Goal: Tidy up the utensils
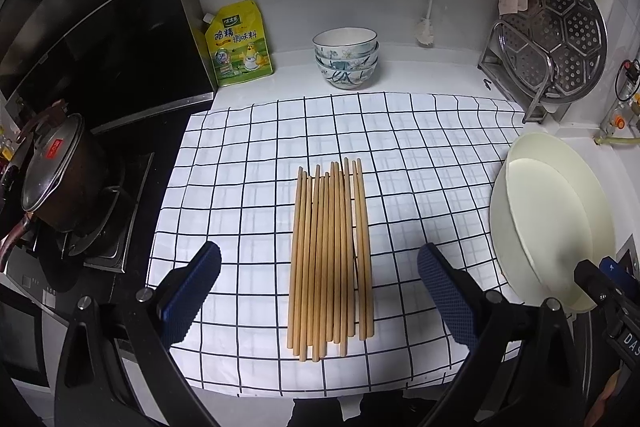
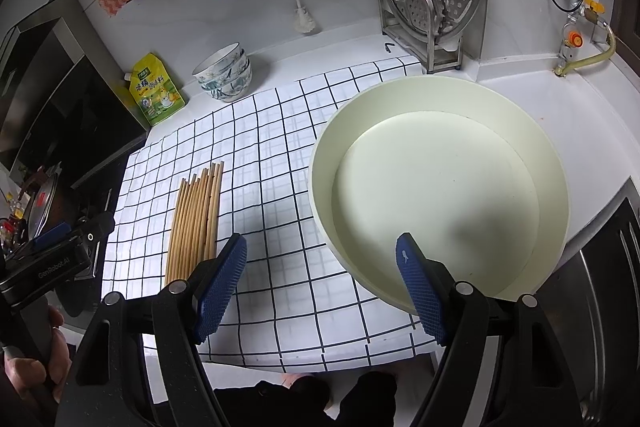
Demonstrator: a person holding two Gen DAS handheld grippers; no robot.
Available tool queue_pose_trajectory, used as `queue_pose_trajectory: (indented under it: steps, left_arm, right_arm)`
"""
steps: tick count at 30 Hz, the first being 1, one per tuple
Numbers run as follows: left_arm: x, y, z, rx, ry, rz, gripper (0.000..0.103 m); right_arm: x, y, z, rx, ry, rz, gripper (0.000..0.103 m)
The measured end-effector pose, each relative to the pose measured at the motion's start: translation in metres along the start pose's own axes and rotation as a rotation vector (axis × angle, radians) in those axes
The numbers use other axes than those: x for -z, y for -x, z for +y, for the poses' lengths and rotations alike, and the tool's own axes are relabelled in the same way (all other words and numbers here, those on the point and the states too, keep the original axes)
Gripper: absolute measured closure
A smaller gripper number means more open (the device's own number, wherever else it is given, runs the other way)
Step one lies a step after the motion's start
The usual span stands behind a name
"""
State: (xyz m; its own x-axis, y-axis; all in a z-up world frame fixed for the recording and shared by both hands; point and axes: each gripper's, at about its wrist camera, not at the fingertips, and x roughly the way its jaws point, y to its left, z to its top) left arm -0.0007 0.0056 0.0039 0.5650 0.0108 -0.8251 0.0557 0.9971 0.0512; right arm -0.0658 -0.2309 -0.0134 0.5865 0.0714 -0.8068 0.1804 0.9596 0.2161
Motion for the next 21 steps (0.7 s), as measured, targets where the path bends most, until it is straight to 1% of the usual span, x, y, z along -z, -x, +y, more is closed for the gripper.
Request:
queue_pose_trajectory:
  steps: [21]
  left_arm:
    - [0.0012,0.0018,0.0004,0.000,-0.002,-0.006,0.006]
  right_arm:
    - [0.0021,0.0046,0.0008,-0.004,0.001,-0.005,0.029]
